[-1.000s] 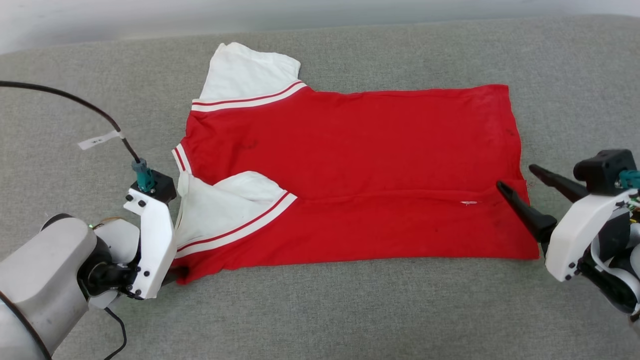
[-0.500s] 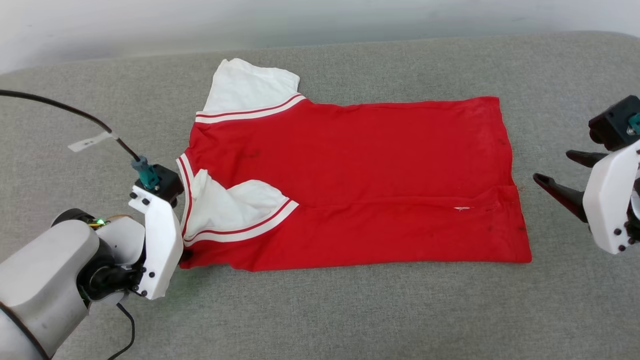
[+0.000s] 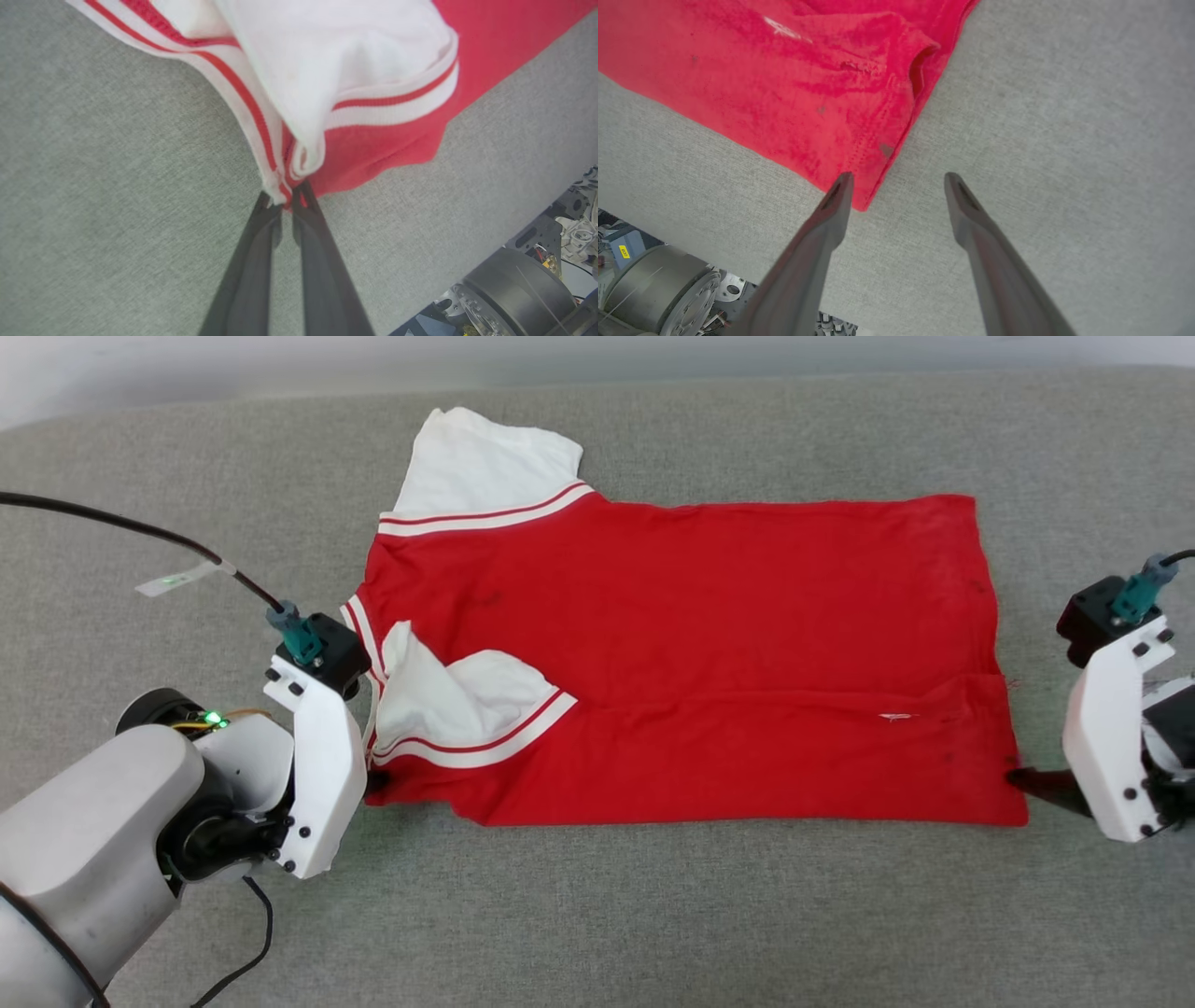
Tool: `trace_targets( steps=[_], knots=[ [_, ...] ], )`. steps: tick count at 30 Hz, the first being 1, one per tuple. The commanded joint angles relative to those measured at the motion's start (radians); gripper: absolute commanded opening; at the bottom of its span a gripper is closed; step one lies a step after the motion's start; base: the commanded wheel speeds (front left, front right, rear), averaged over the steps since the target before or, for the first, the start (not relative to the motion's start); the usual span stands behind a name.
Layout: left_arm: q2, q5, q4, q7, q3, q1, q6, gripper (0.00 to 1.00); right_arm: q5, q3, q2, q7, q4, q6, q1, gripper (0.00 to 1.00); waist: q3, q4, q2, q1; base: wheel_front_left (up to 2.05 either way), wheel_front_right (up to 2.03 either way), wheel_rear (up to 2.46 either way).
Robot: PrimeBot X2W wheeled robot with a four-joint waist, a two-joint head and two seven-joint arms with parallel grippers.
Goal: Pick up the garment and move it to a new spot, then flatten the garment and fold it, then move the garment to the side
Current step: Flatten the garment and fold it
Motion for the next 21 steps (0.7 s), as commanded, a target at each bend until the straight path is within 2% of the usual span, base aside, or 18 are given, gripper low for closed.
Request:
trace_targets(
  steps=[1,8,13,14,15,21],
  knots=[
    [-0.002,0.007,-0.004,-0.003,0.000,-0.012,-0.001,0.00,-0.007,-0.001,0.023,-0.009,0.027,0.000,0.020,1.00,0.016,0.009,-0.0001,-0.0001,0.00,0.00,0.00],
    [0.000,0.015,-0.007,-0.019,-0.008,-0.007,-0.001,0.00,-0.046,0.044,0.132,-0.078,0.177,-0.001,0.111,1.00,0.037,0.020,-0.0001,-0.0001,0.00,0.00,0.00],
    [0.006,0.010,-0.001,-0.027,-0.017,0.009,-0.002,0.00,-0.048,0.072,0.159,-0.120,0.201,0.000,0.133,1.00,0.029,0.017,-0.0001,-0.0001,0.00,0.00,0.00],
    [0.009,0.009,0.002,-0.029,-0.018,0.014,-0.002,0.00,-0.052,0.073,0.157,-0.137,0.196,0.000,0.126,0.24,0.023,0.014,-0.0001,-0.0001,0.00,0.00,0.00],
    [0.011,0.007,0.005,-0.033,-0.019,0.020,-0.002,0.00,-0.053,0.076,0.151,-0.148,0.190,0.000,0.118,0.00,0.018,0.011,-0.0001,-0.0001,0.00,0.00,0.00],
    [0.021,-0.020,0.014,-0.063,-0.009,0.055,0.000,0.00,-0.038,0.061,0.105,-0.234,0.137,0.000,0.076,0.00,-0.036,-0.001,-0.0001,-0.0001,0.00,0.00,0.00]
  ],
)
